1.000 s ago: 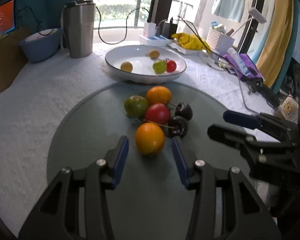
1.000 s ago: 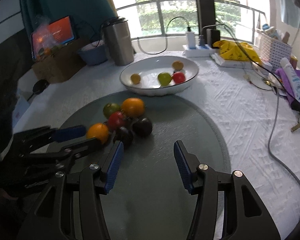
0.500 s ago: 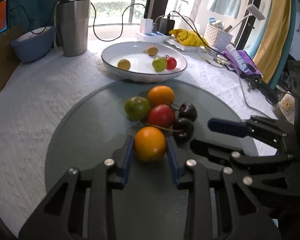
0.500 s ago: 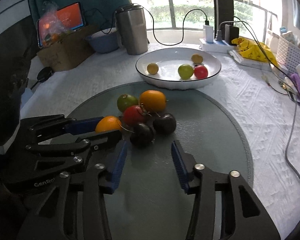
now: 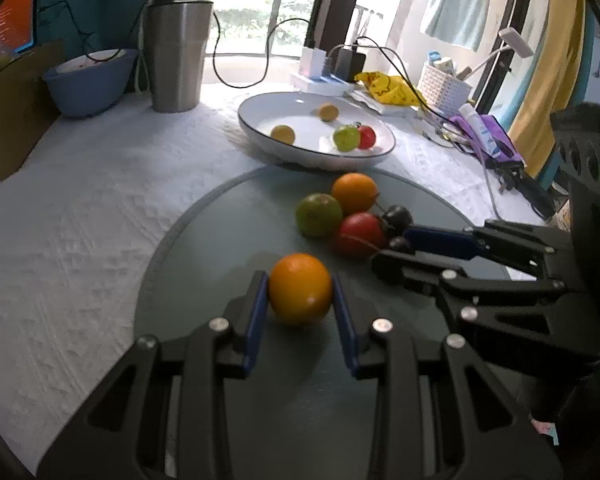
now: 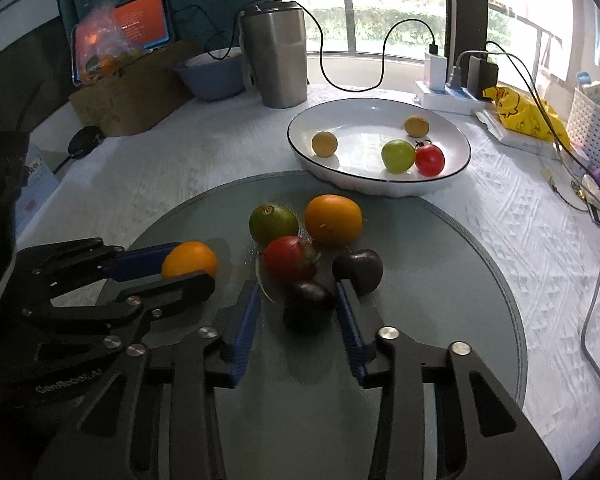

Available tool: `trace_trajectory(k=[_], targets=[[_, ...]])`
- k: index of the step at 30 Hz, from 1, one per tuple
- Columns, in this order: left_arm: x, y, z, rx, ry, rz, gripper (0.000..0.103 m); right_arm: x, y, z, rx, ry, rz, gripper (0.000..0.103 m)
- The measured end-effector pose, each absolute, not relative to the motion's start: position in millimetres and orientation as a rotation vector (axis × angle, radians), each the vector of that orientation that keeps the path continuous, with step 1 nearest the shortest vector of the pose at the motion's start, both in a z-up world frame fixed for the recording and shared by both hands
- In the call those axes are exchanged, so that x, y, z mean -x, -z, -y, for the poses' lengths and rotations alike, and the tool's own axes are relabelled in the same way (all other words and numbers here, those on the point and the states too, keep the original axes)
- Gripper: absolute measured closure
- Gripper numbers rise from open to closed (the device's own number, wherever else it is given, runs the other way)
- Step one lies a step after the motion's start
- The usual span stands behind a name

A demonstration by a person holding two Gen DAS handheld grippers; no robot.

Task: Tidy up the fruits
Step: 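Grasp the orange with the left tool while the right tool grasps the dark plum, then lift the orange with the left tool while the right tool carries the plum toward the bowl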

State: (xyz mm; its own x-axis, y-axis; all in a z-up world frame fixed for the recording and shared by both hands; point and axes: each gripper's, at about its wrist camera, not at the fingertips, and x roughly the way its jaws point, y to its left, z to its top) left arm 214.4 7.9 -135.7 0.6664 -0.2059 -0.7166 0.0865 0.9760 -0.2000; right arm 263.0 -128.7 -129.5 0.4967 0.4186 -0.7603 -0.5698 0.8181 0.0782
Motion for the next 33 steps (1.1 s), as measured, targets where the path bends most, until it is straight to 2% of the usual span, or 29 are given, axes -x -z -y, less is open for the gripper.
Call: trace_trajectory(k=[3,23,33], targets=[[-213.0,133.5,-12.3,0.162,0.164,-0.816,0.069,-265.0,129.0,128.8,0.213,-0.588,-0.864,0.074],[-204.3,115.1,-7.5,0.137,0.166,-0.767,0.069,-258.1,138.6,139.3,0.180,-0.567,-0.893,0.074],[-202.8,100.9,-0.7,0.111,0.158,-0.746,0.069,-254.6,119.6,153.6,0.143,-0.571,-0.836,0.074]])
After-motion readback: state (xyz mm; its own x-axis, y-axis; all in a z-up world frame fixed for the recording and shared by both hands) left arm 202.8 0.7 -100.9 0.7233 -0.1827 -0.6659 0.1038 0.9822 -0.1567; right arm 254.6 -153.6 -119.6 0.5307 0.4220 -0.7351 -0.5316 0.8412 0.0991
